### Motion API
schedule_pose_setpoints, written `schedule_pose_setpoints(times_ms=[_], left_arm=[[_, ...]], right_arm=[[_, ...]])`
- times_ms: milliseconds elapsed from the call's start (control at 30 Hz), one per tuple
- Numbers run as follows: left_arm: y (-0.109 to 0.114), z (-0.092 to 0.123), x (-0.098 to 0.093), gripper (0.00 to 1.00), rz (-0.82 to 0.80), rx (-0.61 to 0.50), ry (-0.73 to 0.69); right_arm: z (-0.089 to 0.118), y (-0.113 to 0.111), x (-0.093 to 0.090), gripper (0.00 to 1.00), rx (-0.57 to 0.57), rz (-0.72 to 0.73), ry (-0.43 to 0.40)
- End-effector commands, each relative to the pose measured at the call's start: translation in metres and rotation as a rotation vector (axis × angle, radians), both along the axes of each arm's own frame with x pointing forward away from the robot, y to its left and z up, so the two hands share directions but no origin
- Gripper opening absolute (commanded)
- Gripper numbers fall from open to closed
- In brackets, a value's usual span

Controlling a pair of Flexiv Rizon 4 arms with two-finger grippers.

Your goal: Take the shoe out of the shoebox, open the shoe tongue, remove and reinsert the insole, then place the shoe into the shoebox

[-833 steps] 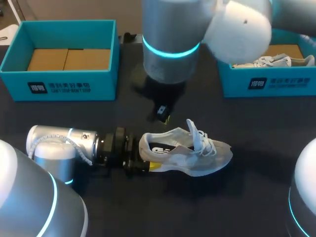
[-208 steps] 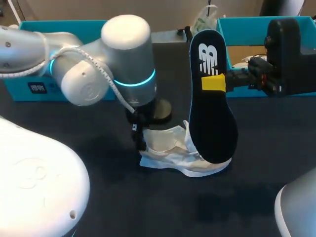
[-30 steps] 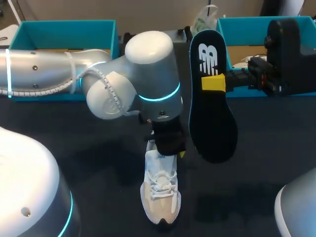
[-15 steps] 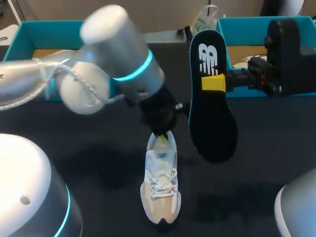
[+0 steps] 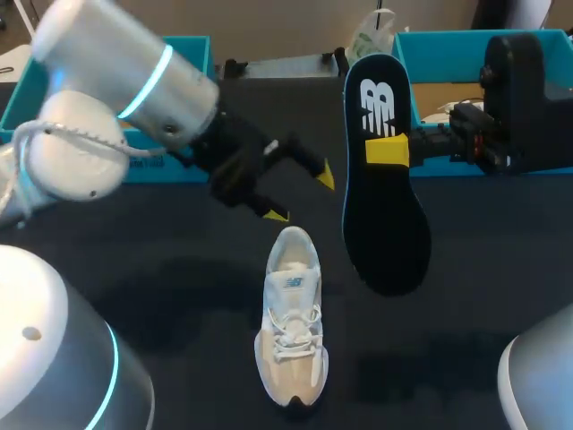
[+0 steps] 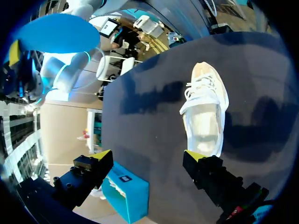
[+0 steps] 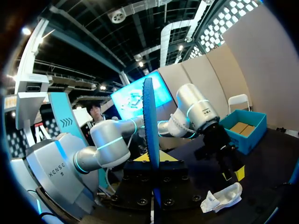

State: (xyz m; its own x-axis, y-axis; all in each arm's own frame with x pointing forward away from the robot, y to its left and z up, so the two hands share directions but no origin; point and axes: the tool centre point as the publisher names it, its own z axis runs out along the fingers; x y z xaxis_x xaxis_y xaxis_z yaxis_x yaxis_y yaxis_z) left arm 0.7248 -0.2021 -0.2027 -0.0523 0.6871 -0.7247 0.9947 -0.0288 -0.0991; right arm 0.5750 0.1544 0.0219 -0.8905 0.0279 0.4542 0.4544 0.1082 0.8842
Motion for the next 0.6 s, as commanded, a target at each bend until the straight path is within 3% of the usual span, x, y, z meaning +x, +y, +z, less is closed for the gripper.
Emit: schedule_pose_setpoints(times_ms=[33, 167, 600], left_arm=[[0.009, -0.002, -0.005, 1.00, 0.022, -0.200, -0.001], [0.009, -0.002, -0.005, 1.00, 0.022, -0.200, -0.001], [0.024, 0.042, 0.037, 1.00, 0.063, -0.532, -0.074]], right_arm=[[0.000, 0.002, 0.002, 0.00, -0.001, 0.002, 0.001], [0.000, 0.002, 0.002, 0.00, -0.001, 0.002, 0.001], [0.000, 0.002, 0.002, 0.00, -0.001, 0.002, 0.001]])
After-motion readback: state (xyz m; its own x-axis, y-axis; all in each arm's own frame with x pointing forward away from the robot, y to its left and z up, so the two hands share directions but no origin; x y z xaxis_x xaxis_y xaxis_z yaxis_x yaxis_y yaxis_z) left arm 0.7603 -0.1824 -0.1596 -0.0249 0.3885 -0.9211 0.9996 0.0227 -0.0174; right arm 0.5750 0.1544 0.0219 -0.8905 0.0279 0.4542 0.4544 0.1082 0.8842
